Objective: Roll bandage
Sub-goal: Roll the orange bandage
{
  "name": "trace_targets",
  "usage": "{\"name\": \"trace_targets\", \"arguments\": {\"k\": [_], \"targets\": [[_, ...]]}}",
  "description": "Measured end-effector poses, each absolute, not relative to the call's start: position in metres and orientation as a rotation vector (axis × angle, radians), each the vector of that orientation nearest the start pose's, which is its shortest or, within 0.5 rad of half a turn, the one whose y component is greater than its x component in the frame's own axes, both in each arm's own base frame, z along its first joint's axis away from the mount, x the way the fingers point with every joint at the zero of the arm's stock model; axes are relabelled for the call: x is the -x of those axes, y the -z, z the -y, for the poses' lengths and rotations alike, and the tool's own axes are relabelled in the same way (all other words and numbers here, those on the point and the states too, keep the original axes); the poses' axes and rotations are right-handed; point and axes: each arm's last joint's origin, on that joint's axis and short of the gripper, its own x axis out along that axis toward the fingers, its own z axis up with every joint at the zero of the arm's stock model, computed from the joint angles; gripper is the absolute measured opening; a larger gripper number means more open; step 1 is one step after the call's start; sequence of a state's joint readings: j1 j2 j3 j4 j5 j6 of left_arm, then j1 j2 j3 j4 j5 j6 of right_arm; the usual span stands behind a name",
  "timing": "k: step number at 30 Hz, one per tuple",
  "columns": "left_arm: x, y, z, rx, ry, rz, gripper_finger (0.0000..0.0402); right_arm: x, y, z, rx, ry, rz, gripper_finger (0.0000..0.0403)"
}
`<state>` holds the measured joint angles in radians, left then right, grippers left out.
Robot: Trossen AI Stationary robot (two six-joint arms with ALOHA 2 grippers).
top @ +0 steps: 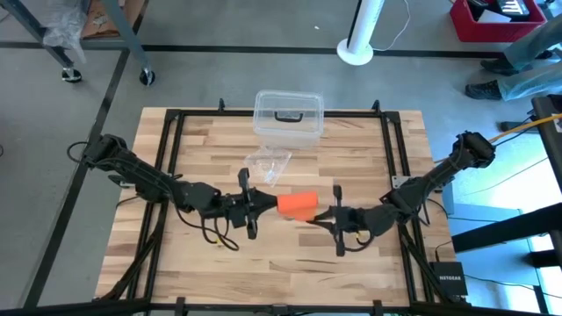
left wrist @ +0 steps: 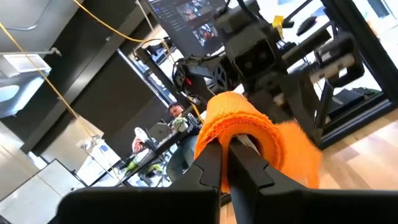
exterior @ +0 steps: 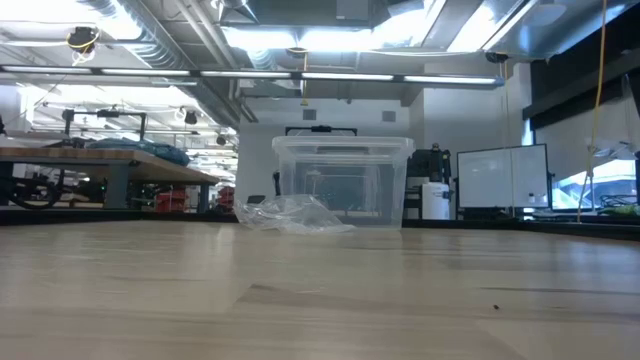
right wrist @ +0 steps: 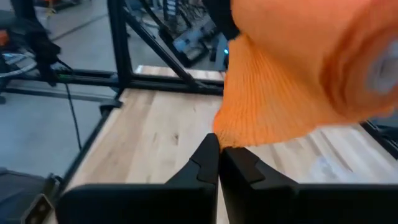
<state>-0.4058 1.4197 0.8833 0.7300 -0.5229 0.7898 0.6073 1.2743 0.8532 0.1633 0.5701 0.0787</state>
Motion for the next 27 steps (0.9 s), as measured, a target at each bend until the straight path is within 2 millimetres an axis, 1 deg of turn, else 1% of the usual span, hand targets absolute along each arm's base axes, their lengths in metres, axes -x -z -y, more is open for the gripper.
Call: {"name": "trace_targets", "arguments": {"k": [4,7,12,16,23,27], "targets": [[-0.293,-0.307,0.11,-0.72,-0.174,0.101,0.0004,-0.235,-0.29,-0.155,0.082,-0.066,-0.192,0.0011],[-0.293,-0.307,0.11,-0.715,-0.175,0.102,0.0004,-0.233,-0.299,-0.16,0.074,-0.089,-0.166,0.0011],[-0.293,-0.307,0.11,-0.711,-0.176,0.103,0.0004,-0.233,-0.307,-0.162,0.089,-0.106,-0.147,0.0011],[-0.293,-0.307,0.11,-0.719,-0.173,0.096,0.0004,-0.234,-0.315,-0.163,0.103,-0.109,-0.097,0.0012],[-0.294,-0.305,0.11,-0.749,-0.164,0.08,0.0004,-0.236,-0.33,-0.161,0.129,-0.018,-0.058,0.0012],[-0.294,-0.305,0.111,-0.751,-0.149,0.085,0.0004,-0.237,-0.335,-0.158,0.121,0.022,-0.047,0.0012]]}}
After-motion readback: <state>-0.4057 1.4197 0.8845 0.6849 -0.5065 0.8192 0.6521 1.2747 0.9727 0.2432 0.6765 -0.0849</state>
